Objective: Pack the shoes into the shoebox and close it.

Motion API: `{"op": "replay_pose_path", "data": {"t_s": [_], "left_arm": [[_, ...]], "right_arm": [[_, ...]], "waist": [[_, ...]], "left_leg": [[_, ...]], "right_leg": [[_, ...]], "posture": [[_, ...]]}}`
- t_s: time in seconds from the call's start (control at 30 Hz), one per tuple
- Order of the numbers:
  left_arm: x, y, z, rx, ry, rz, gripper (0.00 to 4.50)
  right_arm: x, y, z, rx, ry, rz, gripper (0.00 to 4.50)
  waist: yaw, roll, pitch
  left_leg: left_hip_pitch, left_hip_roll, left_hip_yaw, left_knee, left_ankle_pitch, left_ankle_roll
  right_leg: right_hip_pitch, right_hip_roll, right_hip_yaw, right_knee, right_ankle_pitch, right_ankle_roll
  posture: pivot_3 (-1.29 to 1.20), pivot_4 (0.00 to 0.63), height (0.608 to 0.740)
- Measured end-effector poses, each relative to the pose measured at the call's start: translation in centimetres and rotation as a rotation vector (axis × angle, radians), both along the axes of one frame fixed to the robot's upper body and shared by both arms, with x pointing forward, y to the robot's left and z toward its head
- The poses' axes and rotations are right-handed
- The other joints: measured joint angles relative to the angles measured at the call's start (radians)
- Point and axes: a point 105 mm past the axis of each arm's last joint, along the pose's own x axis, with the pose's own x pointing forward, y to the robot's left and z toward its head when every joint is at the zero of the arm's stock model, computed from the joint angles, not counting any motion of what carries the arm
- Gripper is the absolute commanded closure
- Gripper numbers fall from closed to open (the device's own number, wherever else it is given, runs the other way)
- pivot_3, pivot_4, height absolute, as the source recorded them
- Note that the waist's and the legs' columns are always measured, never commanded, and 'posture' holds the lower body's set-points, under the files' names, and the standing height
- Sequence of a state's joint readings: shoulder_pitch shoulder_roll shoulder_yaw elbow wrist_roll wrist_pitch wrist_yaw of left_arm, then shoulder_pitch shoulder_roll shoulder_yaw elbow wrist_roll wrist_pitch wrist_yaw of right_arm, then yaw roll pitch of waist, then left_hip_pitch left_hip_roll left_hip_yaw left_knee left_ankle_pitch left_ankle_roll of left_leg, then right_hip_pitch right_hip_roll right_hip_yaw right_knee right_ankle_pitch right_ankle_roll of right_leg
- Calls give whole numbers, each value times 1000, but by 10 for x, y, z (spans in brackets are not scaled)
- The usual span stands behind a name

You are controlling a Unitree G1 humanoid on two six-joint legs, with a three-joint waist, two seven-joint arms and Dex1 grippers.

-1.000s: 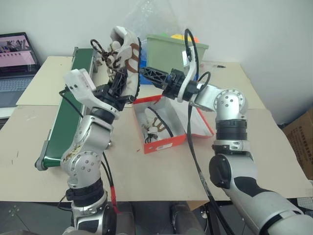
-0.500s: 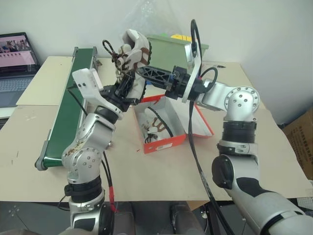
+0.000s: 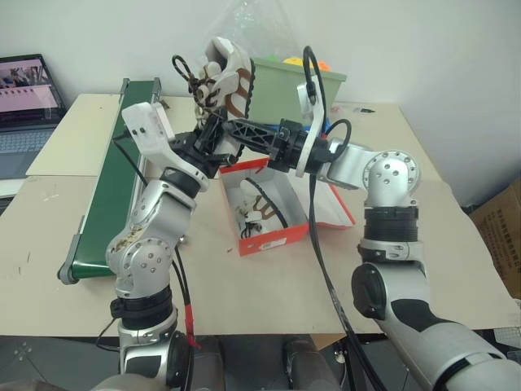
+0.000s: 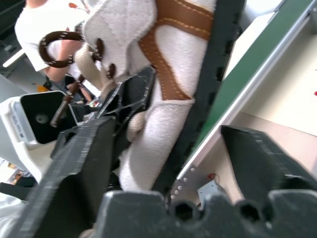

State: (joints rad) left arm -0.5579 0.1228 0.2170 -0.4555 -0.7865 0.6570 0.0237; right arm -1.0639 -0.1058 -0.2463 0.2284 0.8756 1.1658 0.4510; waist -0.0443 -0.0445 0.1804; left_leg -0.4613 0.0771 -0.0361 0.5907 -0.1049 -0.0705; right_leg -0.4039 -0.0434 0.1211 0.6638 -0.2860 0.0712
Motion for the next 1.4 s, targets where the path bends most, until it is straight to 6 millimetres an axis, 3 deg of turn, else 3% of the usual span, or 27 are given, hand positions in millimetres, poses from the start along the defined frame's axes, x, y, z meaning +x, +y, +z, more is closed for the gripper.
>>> {"op": "replay_pose_path", "data": {"t_s": [0.1, 0.3, 0.73, 0.97, 1.13, 1.23, 1.4], "left_arm": [[0, 1, 0, 2, 3, 8, 3941], [-3, 2, 5, 1, -18, 7, 3941], [-2, 5, 5, 5, -8, 20, 3941], [-14, 17, 1, 42, 8, 27, 1652], [-32, 45, -13, 102, 68, 64, 1652], [-39, 68, -17, 129, 94, 132, 1652], [-46, 88, -21, 146, 122, 208, 1652]], "right_arm": [[-2, 2, 3, 7, -8, 16, 2713], [0, 2, 3, 15, 4, 9, 4039], [2, 6, 2, 11, -7, 11, 4114], [12, 5, -7, -121, -92, -64, 4114], [29, -9, -22, -232, -100, -162, 4114], [32, -14, -22, -251, -103, -182, 4114], [31, -18, -33, -303, -85, -176, 4114]], "waist": [[0, 0, 0], [1, 1, 1], [1, 1, 1], [-2, 1, 1], [-2, 2, 1], [0, 2, 1], [3, 2, 1]], "left_leg": [[0, 0, 0, 0, 0, 0], [0, 0, 0, 0, 0, 0], [0, 0, 0, 0, 0, 0], [0, 0, 0, 0, 0, 0], [0, 0, 0, -1, 0, 0], [0, 0, 0, 0, 0, 0], [0, 0, 0, 0, 0, 0]], "right_leg": [[0, 0, 0, 0, 0, 0], [0, 0, 0, 0, 0, 0], [0, 0, 0, 0, 0, 0], [-1, 0, 0, 0, 0, 0], [-1, 0, 0, 0, 0, 0], [-1, 0, 0, 0, 0, 0], [0, 0, 0, -1, 0, 0]], "posture": [[0, 150, 740], [0, 150, 740], [0, 150, 740], [0, 150, 740], [0, 150, 740], [0, 150, 740], [0, 150, 740]]}}
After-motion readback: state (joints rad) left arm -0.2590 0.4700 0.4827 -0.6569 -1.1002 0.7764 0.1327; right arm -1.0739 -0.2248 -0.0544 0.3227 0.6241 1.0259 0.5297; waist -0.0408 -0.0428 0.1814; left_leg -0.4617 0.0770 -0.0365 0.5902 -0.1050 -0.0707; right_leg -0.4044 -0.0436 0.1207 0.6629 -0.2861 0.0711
